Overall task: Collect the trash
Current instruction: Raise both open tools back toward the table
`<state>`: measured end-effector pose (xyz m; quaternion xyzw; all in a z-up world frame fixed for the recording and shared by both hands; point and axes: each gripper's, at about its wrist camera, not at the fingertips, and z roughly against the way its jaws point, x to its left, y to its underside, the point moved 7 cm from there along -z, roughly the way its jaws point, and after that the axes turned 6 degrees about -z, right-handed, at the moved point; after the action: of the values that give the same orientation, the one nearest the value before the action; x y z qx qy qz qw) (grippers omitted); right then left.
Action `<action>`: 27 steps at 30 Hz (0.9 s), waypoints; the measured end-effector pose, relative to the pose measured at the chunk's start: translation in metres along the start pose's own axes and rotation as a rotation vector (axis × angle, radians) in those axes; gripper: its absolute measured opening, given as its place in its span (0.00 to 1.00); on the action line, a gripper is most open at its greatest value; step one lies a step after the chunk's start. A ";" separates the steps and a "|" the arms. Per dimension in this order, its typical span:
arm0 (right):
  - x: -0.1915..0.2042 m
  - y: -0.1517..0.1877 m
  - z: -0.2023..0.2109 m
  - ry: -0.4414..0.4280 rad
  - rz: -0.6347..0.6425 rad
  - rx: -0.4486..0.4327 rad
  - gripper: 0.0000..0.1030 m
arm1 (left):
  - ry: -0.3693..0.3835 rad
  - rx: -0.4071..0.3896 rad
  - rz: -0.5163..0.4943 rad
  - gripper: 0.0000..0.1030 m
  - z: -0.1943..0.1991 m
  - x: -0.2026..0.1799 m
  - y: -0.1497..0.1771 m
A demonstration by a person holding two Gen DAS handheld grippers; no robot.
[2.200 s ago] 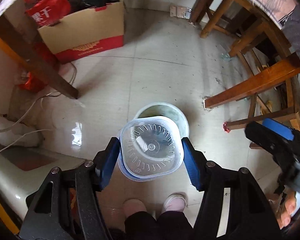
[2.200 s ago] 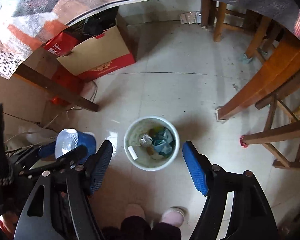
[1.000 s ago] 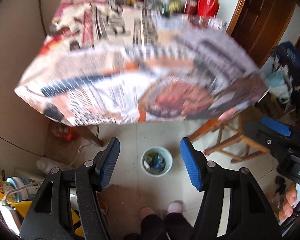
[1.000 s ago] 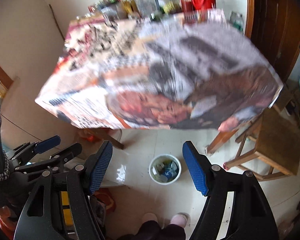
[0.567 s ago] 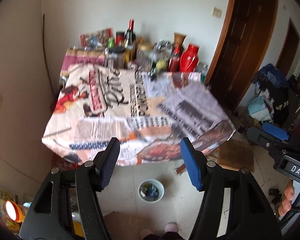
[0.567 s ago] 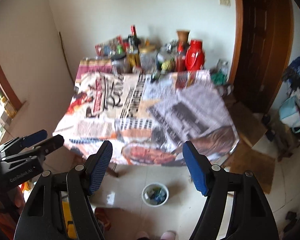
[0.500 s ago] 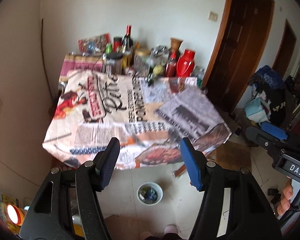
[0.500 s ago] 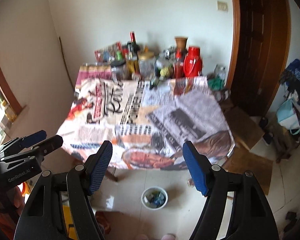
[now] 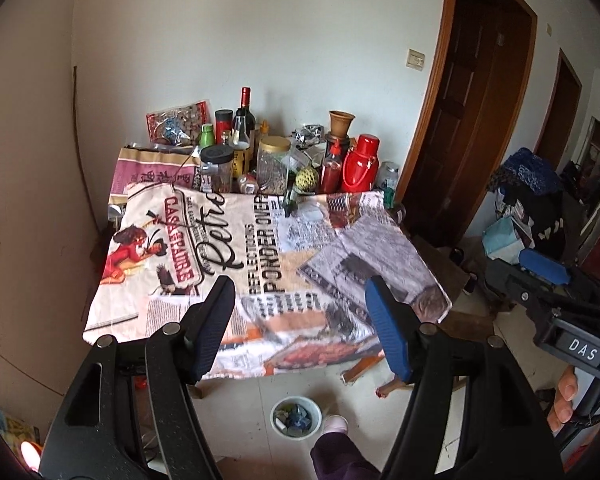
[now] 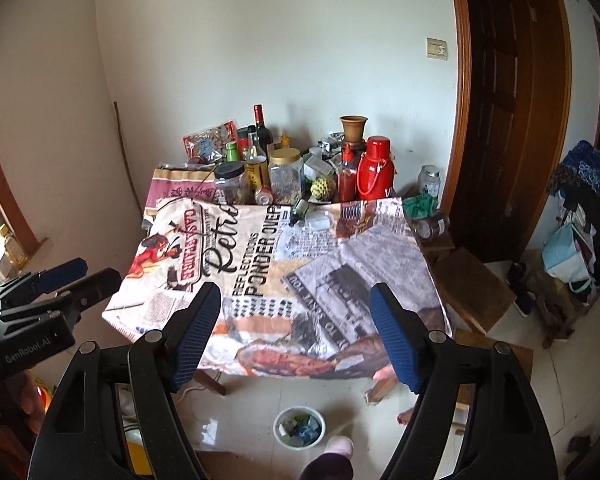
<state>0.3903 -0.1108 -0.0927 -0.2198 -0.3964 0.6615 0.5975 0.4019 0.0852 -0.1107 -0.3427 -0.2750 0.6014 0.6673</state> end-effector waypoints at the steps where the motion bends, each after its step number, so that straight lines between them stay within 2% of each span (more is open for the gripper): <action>1: -0.002 -0.003 -0.001 -0.003 0.001 -0.005 0.72 | -0.003 -0.004 0.005 0.68 -0.005 0.000 -0.005; 6: -0.027 -0.041 -0.029 -0.030 -0.005 -0.018 0.72 | -0.031 -0.019 0.024 0.69 -0.043 -0.006 -0.045; 14: -0.065 -0.092 -0.084 -0.063 0.029 0.037 0.72 | -0.068 0.001 0.061 0.69 -0.114 -0.025 -0.100; 20: -0.087 -0.109 -0.123 -0.047 0.039 0.061 0.72 | -0.086 0.049 0.055 0.69 -0.161 -0.035 -0.118; 27: -0.092 -0.114 -0.168 -0.047 0.026 0.132 0.72 | -0.086 0.089 0.037 0.69 -0.208 -0.027 -0.134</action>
<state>0.6062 -0.1593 -0.1185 -0.1696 -0.3626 0.6990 0.5925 0.6427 0.0265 -0.1318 -0.2916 -0.2697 0.6395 0.6582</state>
